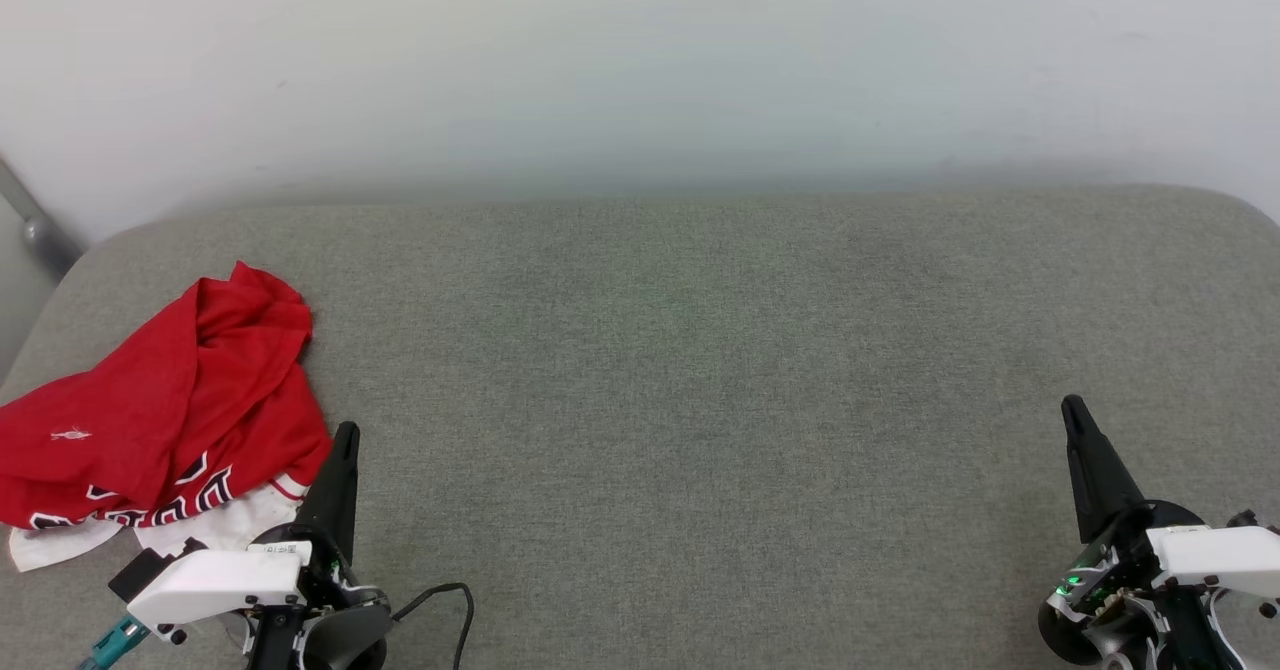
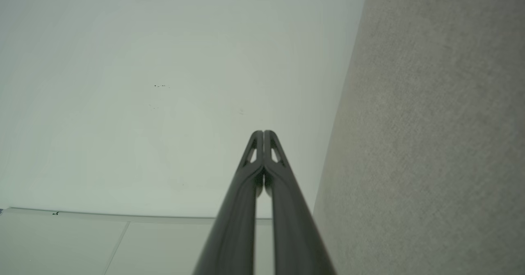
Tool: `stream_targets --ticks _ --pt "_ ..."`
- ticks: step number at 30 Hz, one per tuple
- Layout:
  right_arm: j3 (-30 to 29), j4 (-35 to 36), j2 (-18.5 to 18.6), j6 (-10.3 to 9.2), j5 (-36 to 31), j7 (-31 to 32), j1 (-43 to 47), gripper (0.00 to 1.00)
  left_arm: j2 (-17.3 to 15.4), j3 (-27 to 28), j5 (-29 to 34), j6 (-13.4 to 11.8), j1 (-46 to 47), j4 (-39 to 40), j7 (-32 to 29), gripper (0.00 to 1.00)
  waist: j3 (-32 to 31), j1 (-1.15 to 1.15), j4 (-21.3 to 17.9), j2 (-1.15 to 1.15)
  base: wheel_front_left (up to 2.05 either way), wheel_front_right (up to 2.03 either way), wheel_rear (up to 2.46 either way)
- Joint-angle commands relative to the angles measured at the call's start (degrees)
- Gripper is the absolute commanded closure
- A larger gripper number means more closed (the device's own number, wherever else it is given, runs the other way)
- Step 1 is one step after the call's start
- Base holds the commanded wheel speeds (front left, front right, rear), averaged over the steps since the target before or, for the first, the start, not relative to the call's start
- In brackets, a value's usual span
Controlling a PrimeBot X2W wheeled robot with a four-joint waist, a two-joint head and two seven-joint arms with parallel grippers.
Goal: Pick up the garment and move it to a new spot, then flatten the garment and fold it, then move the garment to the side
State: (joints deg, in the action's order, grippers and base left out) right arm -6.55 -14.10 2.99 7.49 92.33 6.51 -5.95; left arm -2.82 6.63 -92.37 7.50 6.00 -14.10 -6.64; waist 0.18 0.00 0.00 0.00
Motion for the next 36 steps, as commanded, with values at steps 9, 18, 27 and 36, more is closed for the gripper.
stream_targets --ticks 9,18,27,36 --pt "0.0 0.0 -0.2 0.0 0.2 0.0 -0.6 1.0 0.0 0.0 -0.1 0.2 0.4 0.1 0.0 1.0 0.0 0.0 0.0 0.0 0.0 0.0 0.0" --pt "0.0 0.0 -0.2 0.0 0.2 0.0 -0.6 1.0 0.0 0.0 -0.1 0.2 0.4 0.1 0.0 1.0 0.0 0.0 0.0 0.0 0.0 0.0 0.0" --pt "0.0 0.0 -0.2 0.0 0.2 0.0 -0.6 1.0 0.0 0.0 -0.1 0.2 0.4 0.1 0.0 1.0 0.0 0.0 0.0 0.0 0.0 0.0 0.0" --pt "0.8 -0.1 0.0 0.0 -0.3 -1.0 0.8 0.0 0.1 -1.5 -0.2 0.0 -0.4 -0.4 0.8 0.0 0.0 0.0 0.0 0.0 0.0 0.0 0.0"
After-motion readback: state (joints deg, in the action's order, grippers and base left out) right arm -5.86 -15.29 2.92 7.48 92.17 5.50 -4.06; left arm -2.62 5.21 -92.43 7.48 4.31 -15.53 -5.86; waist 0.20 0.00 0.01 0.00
